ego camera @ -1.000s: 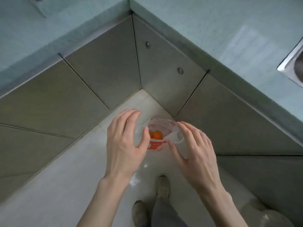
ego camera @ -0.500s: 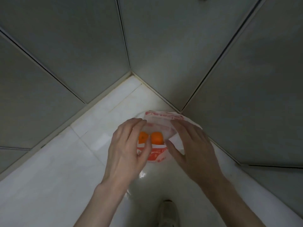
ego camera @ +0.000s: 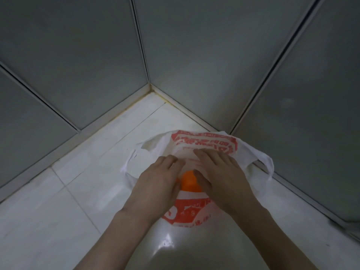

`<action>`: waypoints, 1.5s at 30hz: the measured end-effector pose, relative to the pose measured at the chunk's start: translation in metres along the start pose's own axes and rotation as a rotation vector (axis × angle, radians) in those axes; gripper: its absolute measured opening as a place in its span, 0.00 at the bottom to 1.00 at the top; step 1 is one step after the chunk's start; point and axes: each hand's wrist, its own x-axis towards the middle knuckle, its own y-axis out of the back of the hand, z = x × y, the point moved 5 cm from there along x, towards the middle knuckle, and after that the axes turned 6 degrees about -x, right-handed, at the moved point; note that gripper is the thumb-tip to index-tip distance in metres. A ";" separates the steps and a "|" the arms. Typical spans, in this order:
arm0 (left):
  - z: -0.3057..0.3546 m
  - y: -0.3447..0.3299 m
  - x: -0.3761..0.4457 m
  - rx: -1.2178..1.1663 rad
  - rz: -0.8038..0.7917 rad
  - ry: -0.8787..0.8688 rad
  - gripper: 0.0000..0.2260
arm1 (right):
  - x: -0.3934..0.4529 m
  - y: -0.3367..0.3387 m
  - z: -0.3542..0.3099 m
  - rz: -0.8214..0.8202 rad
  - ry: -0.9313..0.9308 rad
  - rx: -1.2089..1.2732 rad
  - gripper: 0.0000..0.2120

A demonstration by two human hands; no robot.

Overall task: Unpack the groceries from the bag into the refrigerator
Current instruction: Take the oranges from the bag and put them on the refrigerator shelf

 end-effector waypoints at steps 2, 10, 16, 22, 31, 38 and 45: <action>-0.009 -0.008 0.010 0.053 -0.035 0.014 0.25 | 0.010 -0.018 0.002 -0.102 0.000 -0.009 0.23; -0.032 -0.046 0.032 0.211 -0.113 0.081 0.24 | 0.023 -0.061 0.000 -0.315 0.021 -0.066 0.26; -0.047 -0.077 0.040 0.292 -0.218 0.108 0.20 | 0.028 -0.085 0.000 -0.444 0.030 -0.121 0.30; -0.055 -0.098 0.044 0.302 -0.240 0.120 0.22 | 0.027 -0.102 0.000 -0.478 0.024 -0.143 0.30; -0.056 -0.097 0.041 0.293 -0.177 0.104 0.27 | 0.028 -0.111 0.001 -0.422 -0.023 -0.198 0.36; -0.042 -0.073 0.028 0.182 -0.232 0.172 0.25 | 0.019 -0.071 0.002 -0.366 -0.054 -0.125 0.31; 0.006 -0.001 -0.011 0.067 -0.169 0.179 0.32 | -0.010 0.023 -0.008 -0.398 -0.106 0.042 0.33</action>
